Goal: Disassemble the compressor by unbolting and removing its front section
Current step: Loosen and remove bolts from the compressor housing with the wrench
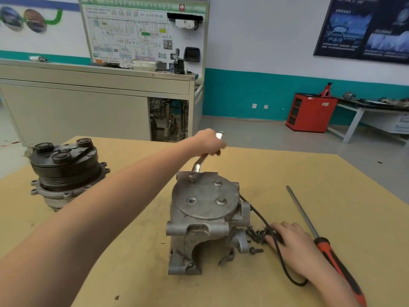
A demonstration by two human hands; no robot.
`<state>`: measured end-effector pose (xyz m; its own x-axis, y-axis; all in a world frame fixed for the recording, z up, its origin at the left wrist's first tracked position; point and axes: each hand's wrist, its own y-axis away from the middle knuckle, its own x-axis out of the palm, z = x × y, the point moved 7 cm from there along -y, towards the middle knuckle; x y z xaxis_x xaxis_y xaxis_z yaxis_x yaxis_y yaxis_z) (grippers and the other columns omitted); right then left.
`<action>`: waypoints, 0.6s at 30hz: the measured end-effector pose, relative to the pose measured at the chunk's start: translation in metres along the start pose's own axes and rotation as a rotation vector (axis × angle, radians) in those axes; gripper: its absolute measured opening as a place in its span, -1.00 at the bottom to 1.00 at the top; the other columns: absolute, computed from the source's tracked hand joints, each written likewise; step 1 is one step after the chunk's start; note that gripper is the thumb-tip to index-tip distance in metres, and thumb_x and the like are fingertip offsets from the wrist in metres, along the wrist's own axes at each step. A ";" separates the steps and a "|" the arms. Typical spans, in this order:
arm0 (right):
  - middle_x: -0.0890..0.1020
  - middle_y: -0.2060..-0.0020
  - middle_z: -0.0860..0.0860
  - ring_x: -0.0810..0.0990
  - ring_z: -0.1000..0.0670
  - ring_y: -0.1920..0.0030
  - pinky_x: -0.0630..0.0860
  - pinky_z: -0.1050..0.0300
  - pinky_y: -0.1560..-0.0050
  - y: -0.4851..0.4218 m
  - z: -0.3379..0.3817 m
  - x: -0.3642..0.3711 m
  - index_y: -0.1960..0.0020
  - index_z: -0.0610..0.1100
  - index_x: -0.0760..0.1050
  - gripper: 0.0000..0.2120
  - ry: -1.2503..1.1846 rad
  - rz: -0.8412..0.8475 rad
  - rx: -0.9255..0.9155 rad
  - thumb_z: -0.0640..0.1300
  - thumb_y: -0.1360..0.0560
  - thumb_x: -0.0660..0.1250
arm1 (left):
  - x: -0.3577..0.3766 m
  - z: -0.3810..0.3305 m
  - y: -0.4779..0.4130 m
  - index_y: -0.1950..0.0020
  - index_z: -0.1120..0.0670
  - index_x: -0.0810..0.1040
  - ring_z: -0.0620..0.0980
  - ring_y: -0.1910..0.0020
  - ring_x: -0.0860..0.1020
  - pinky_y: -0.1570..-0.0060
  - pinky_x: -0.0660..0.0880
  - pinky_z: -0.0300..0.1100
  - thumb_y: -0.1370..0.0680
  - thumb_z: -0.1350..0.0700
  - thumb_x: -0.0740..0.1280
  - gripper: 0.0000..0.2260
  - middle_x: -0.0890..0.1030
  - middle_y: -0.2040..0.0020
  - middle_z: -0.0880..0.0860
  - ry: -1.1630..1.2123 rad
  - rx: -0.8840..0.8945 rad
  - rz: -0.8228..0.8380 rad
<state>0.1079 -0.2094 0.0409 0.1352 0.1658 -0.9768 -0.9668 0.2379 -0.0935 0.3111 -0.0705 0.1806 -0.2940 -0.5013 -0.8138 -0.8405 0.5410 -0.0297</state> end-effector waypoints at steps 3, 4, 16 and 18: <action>0.49 -0.16 0.17 0.38 0.10 -0.19 0.37 0.15 -0.15 0.000 0.000 0.001 -0.33 0.10 0.35 -0.65 0.012 -0.002 -0.002 0.15 -0.59 0.10 | -0.010 0.046 0.011 0.26 0.14 0.50 -0.09 0.46 0.31 0.46 0.25 -0.27 -0.58 0.12 0.24 -0.77 0.45 0.37 0.03 0.496 -0.177 -0.109; 0.49 -0.16 0.17 0.37 0.10 -0.19 0.37 0.16 -0.15 0.000 0.000 0.001 -0.33 0.11 0.34 -0.65 0.019 -0.002 -0.003 0.14 -0.59 0.10 | -0.013 0.061 0.017 0.25 0.13 0.49 -0.10 0.48 0.29 0.50 0.23 -0.28 -0.58 0.13 0.24 -0.79 0.43 0.36 0.04 0.623 -0.225 -0.158; 0.49 -0.18 0.14 0.37 0.06 -0.22 0.38 0.13 -0.15 0.001 0.002 0.001 -0.32 0.11 0.36 -0.69 0.034 0.015 0.017 0.10 -0.60 0.11 | -0.051 0.127 0.132 -0.23 0.04 0.32 -0.11 0.28 0.41 0.37 0.33 -0.25 -0.59 0.21 0.28 -0.75 0.49 0.12 -0.01 1.047 -0.202 -0.775; 0.49 -0.18 0.13 0.37 0.06 -0.22 0.39 0.12 -0.17 0.001 0.003 0.001 -0.32 0.10 0.36 -0.69 0.032 0.018 0.022 0.10 -0.60 0.11 | -0.051 0.125 0.152 -0.17 0.04 0.37 -0.12 0.35 0.41 0.42 0.34 -0.29 -0.59 0.24 0.28 -0.79 0.56 0.12 -0.01 1.109 -0.138 -0.785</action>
<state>0.1072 -0.2066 0.0407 0.1103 0.1392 -0.9841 -0.9640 0.2559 -0.0719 0.2552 0.1213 0.1451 0.1250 -0.9515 0.2811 -0.9729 -0.1731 -0.1533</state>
